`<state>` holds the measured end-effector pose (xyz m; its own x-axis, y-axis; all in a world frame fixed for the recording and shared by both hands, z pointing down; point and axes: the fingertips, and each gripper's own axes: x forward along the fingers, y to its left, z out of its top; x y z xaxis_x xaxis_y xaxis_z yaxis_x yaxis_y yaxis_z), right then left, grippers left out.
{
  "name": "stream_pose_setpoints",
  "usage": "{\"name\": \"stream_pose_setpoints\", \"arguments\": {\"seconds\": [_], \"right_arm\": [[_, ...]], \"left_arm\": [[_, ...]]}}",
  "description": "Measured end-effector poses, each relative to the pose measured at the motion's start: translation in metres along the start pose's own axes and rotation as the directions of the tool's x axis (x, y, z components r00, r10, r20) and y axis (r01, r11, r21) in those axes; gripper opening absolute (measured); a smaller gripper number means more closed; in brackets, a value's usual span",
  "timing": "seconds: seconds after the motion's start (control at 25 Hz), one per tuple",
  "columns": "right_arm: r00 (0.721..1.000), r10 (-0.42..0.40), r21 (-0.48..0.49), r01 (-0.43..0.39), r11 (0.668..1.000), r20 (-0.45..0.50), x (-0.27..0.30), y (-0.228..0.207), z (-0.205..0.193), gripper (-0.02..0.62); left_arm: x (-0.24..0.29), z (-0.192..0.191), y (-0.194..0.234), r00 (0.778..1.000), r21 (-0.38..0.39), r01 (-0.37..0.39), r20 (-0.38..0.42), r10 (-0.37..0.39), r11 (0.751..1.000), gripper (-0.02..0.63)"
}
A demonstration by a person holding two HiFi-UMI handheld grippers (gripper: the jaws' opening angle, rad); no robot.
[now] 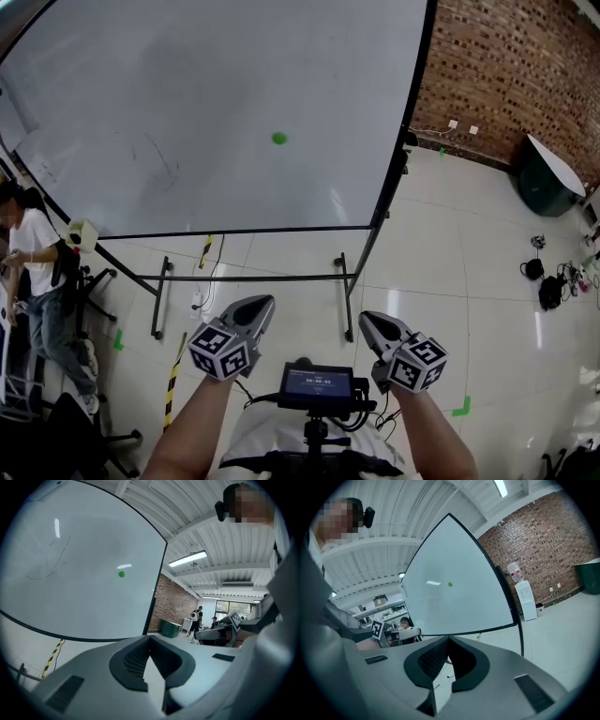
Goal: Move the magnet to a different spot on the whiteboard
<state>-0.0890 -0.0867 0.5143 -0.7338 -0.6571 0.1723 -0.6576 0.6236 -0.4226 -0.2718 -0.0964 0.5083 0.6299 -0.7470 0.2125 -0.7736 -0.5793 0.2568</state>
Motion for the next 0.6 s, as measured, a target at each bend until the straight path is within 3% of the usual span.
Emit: {"name": "stream_pose_setpoints", "arguments": {"seconds": [0.36,0.6], "right_arm": [[1.0,0.001,-0.018,-0.002,1.0,-0.027,0.05,-0.022,0.018,0.032],[1.0,0.007,-0.033,-0.007,0.999,0.001,0.065,-0.03,0.039,0.032]], "left_arm": [[0.017,0.012,0.041,1.0,0.006,0.003,0.004,-0.003,1.0,0.019],[0.037,0.04,0.055,1.0,0.112,-0.029,0.014,0.028,0.993,0.02]]}}
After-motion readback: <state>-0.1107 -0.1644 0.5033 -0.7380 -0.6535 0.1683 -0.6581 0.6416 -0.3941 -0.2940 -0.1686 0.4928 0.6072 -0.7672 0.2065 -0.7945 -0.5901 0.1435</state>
